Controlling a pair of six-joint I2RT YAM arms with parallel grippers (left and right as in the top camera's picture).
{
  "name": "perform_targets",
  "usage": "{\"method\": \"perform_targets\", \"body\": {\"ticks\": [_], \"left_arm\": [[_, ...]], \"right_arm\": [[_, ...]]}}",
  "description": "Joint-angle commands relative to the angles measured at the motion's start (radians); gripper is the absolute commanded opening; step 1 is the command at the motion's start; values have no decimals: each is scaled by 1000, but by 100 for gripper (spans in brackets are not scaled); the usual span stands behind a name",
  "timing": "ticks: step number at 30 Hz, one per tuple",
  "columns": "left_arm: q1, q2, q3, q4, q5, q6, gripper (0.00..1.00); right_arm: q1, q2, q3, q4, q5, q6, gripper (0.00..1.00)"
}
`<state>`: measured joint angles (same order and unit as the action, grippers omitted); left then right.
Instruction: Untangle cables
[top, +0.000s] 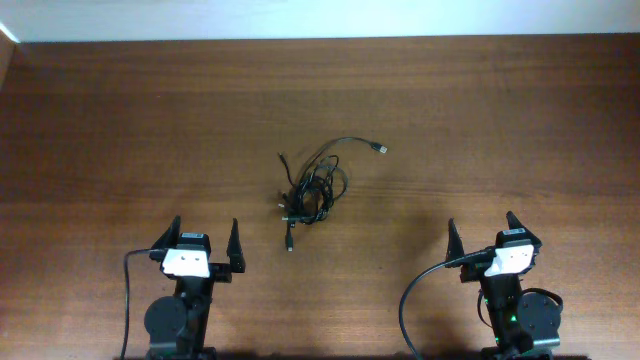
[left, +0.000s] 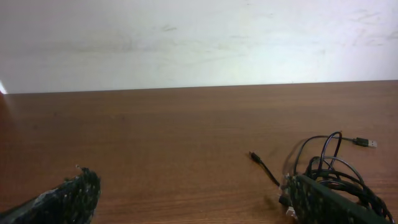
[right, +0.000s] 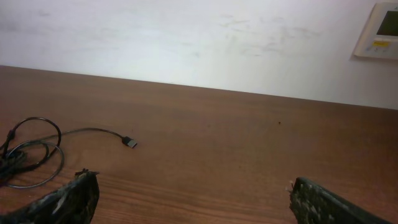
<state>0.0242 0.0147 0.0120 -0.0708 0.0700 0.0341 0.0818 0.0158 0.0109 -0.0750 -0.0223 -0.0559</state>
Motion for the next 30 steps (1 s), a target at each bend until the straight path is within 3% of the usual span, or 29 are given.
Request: {"method": "perform_targets", "body": {"ticks": [1, 30], "left_arm": [[-6, -10, -3, -6, -11, 12, 99], [-6, -10, 9, 19, -11, 13, 99]], "right_arm": [[-5, -8, -5, -4, 8, 3, 99], [-4, -8, -4, 4, -34, 3, 99]]}}
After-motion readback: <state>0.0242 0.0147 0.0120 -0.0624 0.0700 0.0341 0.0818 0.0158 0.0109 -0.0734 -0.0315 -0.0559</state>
